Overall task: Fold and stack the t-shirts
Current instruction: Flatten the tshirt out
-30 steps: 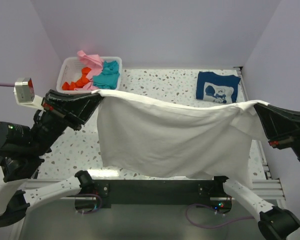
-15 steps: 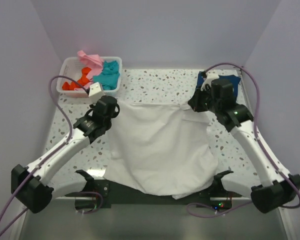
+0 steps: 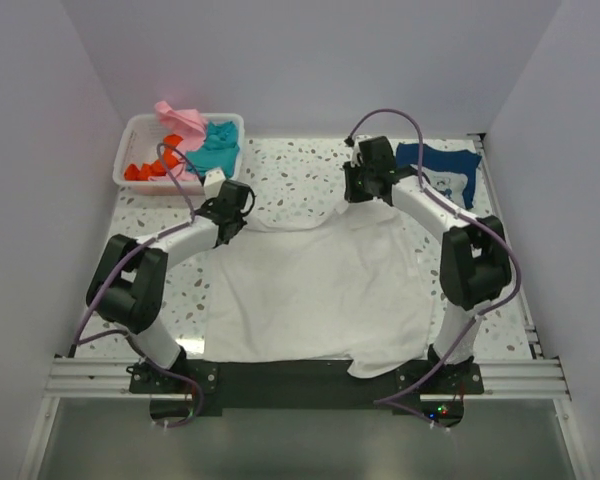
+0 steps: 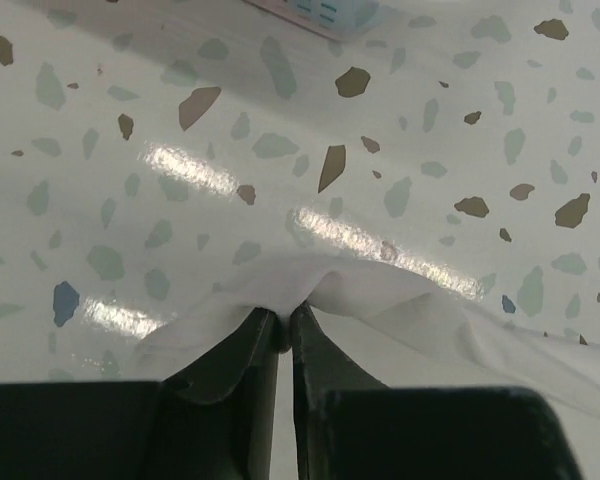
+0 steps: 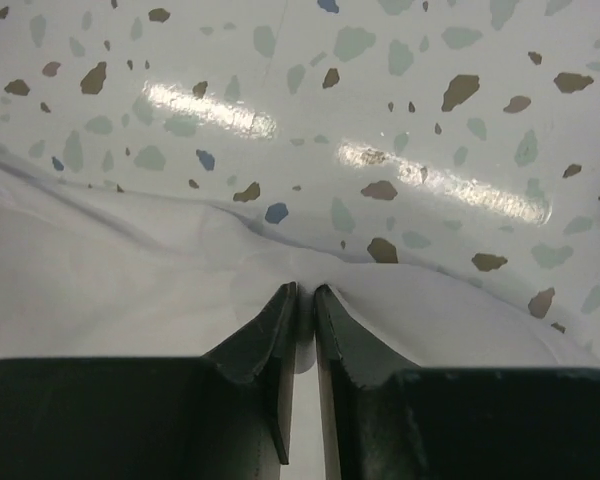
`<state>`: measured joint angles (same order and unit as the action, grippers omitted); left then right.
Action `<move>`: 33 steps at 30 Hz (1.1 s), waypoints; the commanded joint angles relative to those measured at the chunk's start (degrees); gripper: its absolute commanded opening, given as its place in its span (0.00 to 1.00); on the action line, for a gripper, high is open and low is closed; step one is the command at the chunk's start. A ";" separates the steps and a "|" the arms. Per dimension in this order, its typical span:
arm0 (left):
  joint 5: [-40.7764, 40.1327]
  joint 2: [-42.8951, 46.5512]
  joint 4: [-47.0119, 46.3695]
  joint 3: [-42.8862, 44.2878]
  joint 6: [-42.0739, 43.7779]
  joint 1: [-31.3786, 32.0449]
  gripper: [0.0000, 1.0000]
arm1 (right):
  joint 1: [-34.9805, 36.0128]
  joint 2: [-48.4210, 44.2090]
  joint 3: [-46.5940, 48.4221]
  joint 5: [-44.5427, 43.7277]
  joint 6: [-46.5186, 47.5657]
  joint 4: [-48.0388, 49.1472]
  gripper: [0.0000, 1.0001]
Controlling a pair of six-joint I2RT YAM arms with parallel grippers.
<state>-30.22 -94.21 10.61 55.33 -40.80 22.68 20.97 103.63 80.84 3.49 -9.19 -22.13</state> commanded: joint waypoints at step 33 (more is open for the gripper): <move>33.82 13.97 -15.53 -23.16 -2.71 -1.58 1.00 | 4.69 6.31 0.63 -12.19 -2.76 -8.72 0.99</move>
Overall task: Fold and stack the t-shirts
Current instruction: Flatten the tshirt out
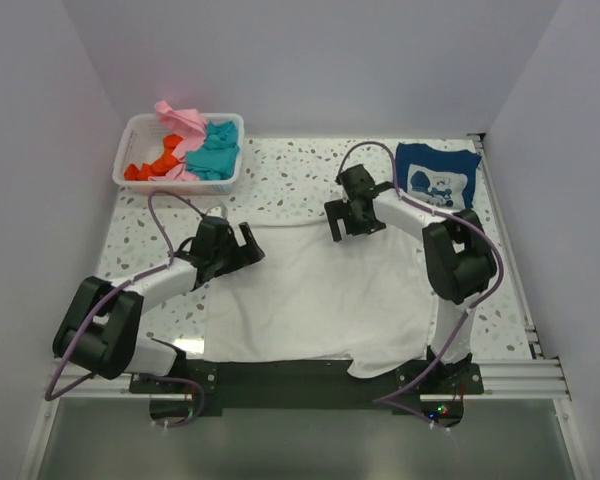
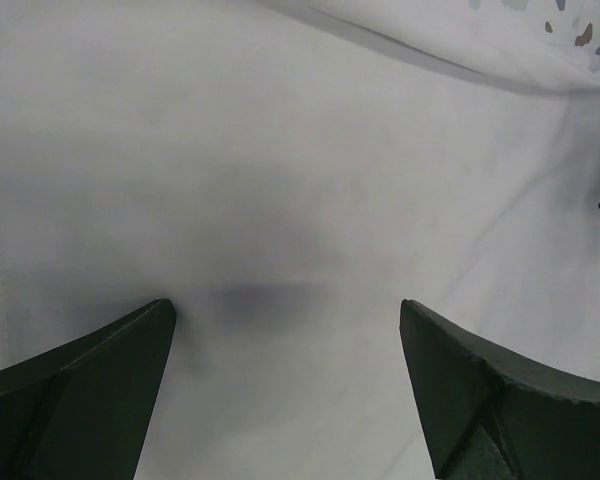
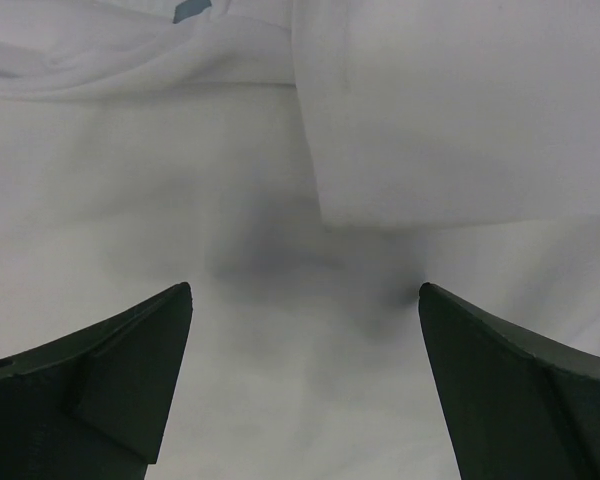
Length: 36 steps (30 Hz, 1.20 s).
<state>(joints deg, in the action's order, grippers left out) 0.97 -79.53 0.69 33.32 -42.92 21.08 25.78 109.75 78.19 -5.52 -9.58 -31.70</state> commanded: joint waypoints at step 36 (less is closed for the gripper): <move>-8.97 1.83 6.78 -2.21 0.90 -0.08 1.00 | -11.10 25.00 47.18 5.43 -1.76 4.72 0.99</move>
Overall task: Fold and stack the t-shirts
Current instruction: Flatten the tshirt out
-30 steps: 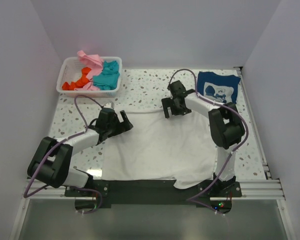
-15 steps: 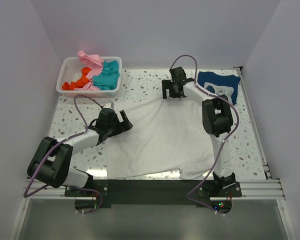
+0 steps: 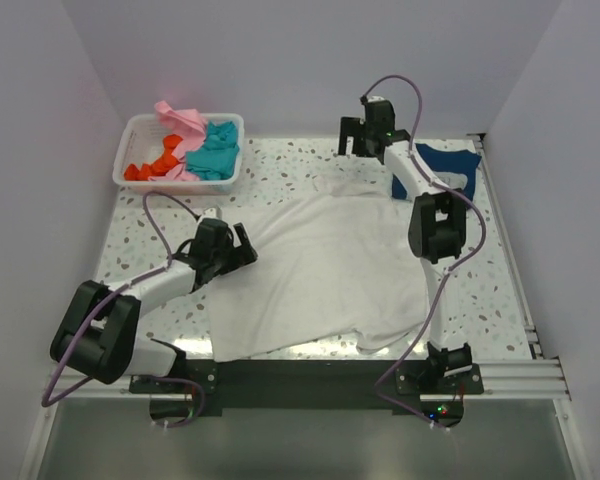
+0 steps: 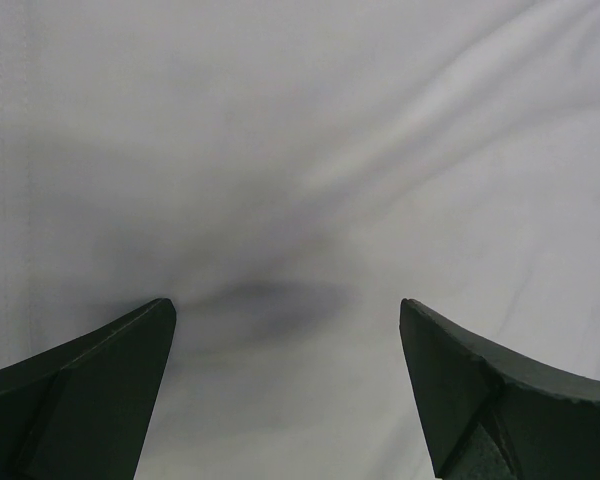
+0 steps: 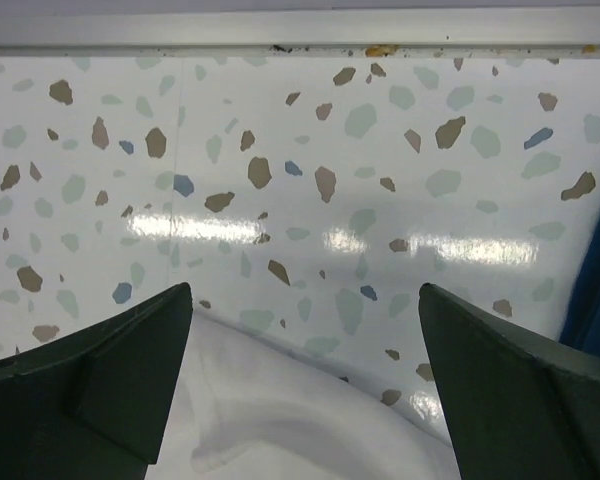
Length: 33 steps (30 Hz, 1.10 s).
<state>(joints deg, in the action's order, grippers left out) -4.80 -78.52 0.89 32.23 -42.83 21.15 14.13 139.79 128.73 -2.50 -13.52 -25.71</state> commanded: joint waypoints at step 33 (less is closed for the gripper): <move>-6.72 -6.91 7.46 7.67 4.51 -1.37 1.00 | 8.55 -49.16 -82.03 -7.86 -17.15 1.11 0.99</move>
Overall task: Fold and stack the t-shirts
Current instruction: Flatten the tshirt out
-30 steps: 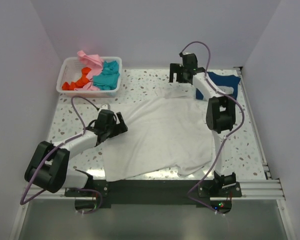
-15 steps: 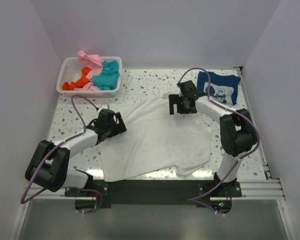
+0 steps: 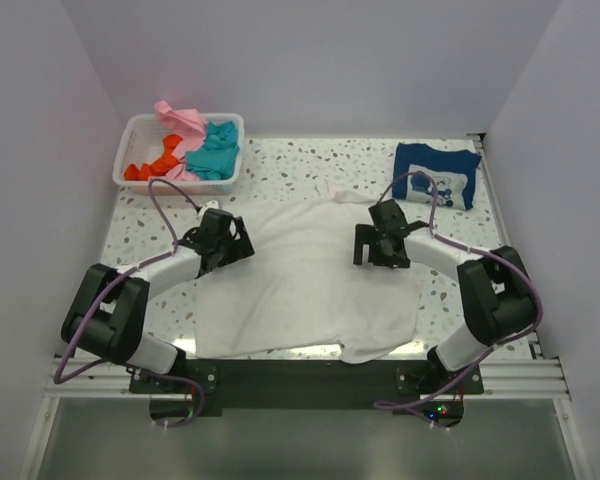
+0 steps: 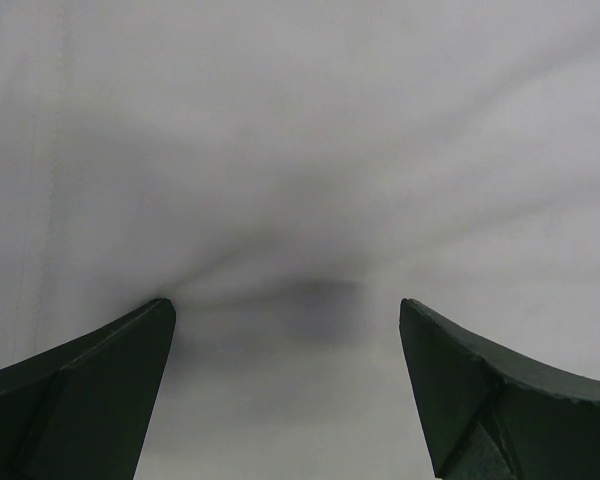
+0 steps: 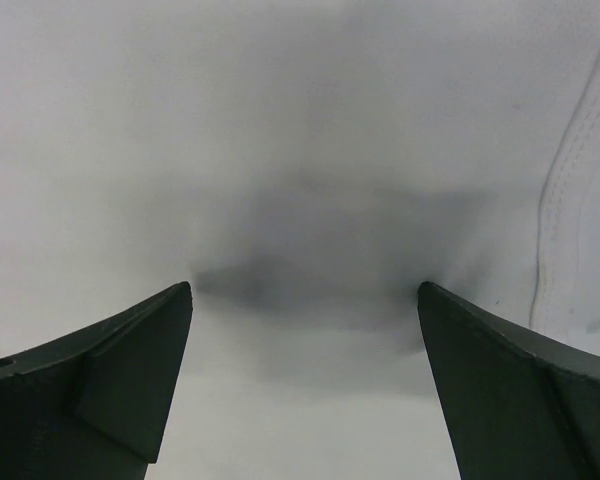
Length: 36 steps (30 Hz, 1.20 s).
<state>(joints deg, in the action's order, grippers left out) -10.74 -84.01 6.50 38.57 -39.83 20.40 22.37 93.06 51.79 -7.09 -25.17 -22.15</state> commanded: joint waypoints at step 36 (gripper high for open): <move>15.75 0.78 -8.53 -4.11 3.01 -0.36 1.00 | 1.01 34.47 64.75 19.30 64.00 -28.99 0.99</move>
<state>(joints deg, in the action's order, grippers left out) 4.73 -82.63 -0.08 35.68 -37.87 19.97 23.31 128.42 111.53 9.93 30.15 -45.50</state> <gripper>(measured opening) 0.997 0.987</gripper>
